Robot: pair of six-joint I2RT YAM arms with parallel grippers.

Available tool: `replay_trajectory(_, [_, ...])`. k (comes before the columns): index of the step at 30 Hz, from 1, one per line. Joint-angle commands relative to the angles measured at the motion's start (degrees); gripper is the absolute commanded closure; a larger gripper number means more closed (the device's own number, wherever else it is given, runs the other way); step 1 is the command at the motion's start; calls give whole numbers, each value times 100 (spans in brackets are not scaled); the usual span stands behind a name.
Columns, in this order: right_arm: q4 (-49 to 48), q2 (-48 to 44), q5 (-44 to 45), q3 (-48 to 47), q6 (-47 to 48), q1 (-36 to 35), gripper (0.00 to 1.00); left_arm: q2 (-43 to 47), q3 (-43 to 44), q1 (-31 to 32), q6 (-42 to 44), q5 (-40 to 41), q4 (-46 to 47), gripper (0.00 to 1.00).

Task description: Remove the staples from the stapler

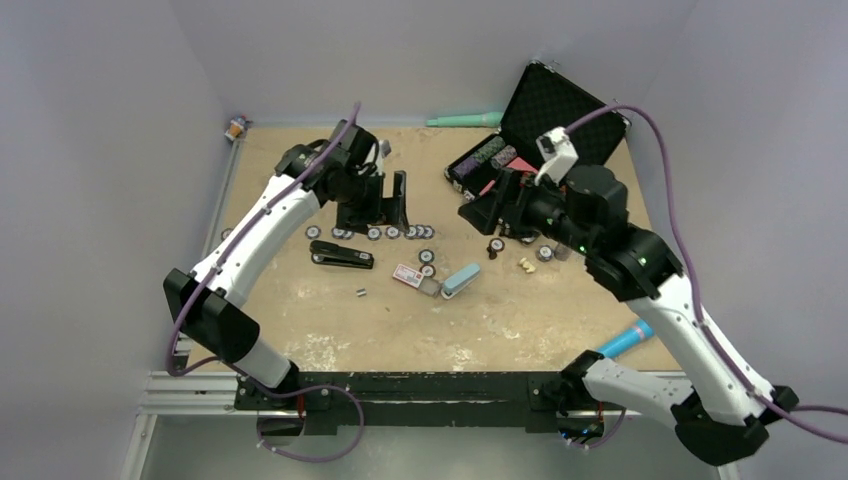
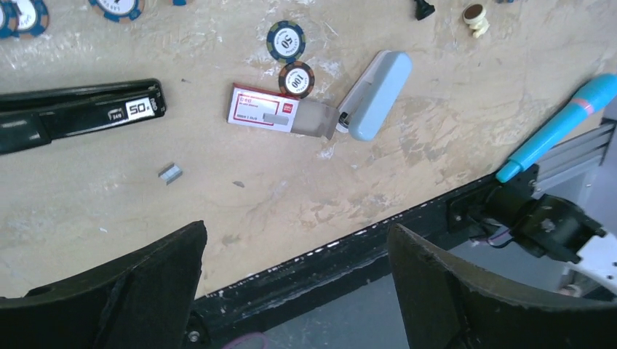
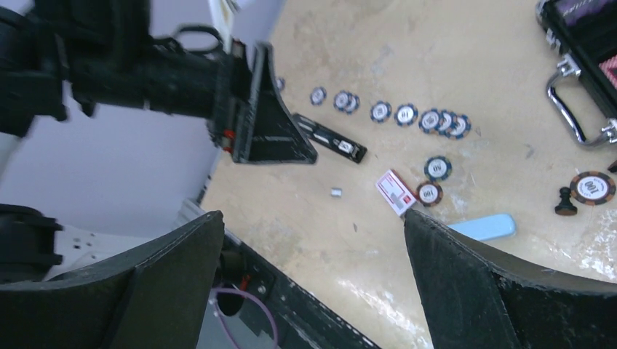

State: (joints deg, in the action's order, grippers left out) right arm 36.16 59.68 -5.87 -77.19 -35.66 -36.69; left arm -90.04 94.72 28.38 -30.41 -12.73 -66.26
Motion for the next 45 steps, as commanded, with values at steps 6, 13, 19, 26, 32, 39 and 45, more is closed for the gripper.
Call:
replay_trajectory(6, [-86, -573, 411, 113, -357, 0, 6, -268, 230, 785, 670, 141, 605, 3])
replay_trajectory(13, [-260, -1272, -159, 859, -655, -4, 7, -921, 298, 1338, 1193, -304, 970, 6])
replay_trajectory(19, [-429, -1712, -493, 1408, -1208, -2, 6, -1462, 321, 1737, 1331, -369, 1213, 11])
replay_trajectory(26, [-1645, -2606, -1184, 2481, -2148, 0, 2, -1967, 259, 1980, 1388, -314, 1523, 12])
replay_trajectory(32, [-1629, -2626, -1229, 2260, -2000, -3, 1, -2302, 353, 2032, 1460, -20, 1526, 14])
replay_trajectory(39, [-2033, -2572, -1573, 2356, -1907, -5, 1, -2724, 410, 2039, 1505, -206, 1566, 21])
replay_trajectory(45, [-2157, -2474, -1649, 2387, -1889, 3, 1, -2970, 498, 2050, 1567, -441, 1552, 33])
